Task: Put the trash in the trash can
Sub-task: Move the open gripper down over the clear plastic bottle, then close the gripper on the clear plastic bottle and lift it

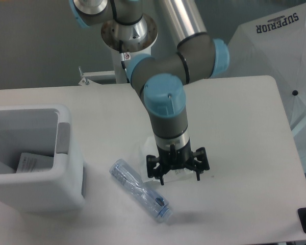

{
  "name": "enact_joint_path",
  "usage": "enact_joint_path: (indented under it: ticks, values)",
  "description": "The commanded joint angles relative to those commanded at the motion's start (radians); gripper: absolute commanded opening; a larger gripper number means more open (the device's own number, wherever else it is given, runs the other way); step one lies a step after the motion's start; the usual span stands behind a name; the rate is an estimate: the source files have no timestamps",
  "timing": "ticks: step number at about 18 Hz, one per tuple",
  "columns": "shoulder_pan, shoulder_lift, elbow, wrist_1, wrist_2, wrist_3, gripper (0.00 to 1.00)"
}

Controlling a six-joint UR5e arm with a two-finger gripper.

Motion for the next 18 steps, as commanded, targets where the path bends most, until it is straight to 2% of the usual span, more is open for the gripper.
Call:
enact_joint_path:
  ticks: [2, 6, 10, 18]
  values:
    - [0.0, -0.04, 0.023, 0.0, -0.005, -0.117, 1.0]
    - [-0.002, -0.106, 0.08, 0.0, -0.006, -0.18, 1.0]
    - [-0.002, -0.14, 0.107, 0.0, -0.029, -0.275, 1.0]
    - [-0.009, -0.19, 0.126, 0.028, -0.028, -0.324, 1.0]
